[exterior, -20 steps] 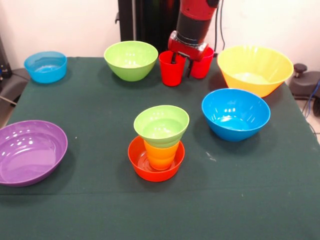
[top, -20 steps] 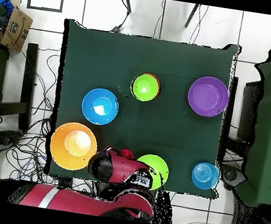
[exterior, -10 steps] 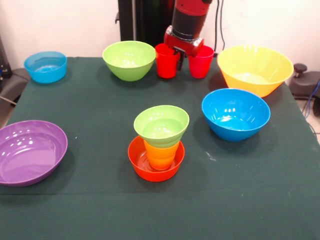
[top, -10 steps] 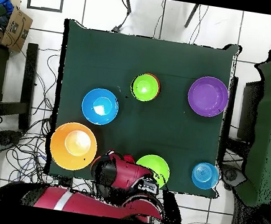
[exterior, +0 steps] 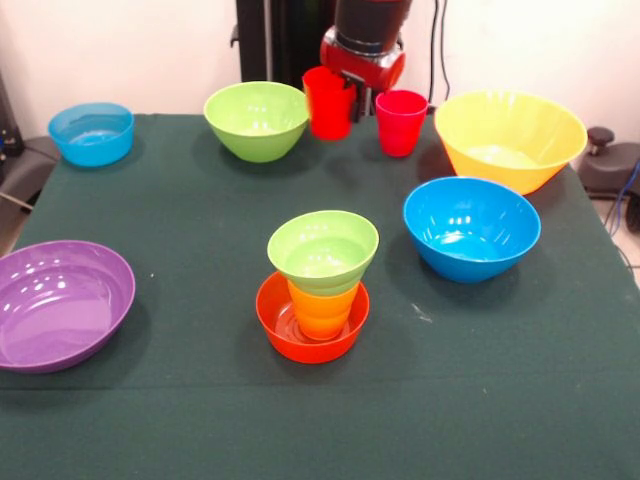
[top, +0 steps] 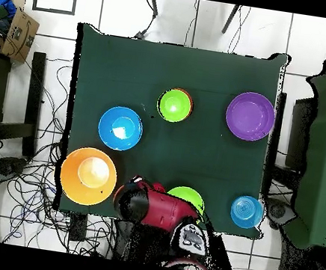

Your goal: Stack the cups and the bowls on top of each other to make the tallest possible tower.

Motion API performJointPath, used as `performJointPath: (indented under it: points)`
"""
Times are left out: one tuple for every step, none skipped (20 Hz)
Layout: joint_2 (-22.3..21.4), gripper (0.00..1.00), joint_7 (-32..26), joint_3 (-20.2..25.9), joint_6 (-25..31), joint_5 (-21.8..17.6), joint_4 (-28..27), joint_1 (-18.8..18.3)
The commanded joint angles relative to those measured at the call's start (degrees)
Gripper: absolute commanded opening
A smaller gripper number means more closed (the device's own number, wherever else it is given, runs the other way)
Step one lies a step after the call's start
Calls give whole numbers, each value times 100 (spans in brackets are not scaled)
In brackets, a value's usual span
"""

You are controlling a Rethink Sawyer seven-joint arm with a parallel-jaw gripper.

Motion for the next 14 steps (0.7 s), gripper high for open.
performJointPath:
  points:
    - [-683, 0, -115, 852, 1583, 101, -504, -77]
    - [-733, 0, -150, 904, 1701, 106, -586, -102]
    - [-717, 0, -189, 947, 1768, 92, -716, -114]
    - [-697, 0, -196, 977, 1800, 72, -801, -122]
    - [-698, 0, -214, 956, 1898, 33, -952, -78]
    - [-699, 0, -233, 934, 1996, -6, -1104, -34]
    - [-700, 0, -251, 913, 2094, -45, -1255, 10]
    - [-711, 0, -266, 875, 2220, -89, -1374, 54]
    - [-743, 0, -277, 827, 2525, -117, -1568, 121]
    - [-763, 0, -278, 787, 2655, -167, -1681, 165]
    - [-790, 0, -297, 779, 2902, -190, -1843, 188]
    - [-800, 0, -322, 777, 3053, -217, -1967, 191]
    - [-810, 0, -348, 775, 3203, -243, -2091, 195]
    - [-821, 0, -376, 798, 3297, -253, -2161, 175]
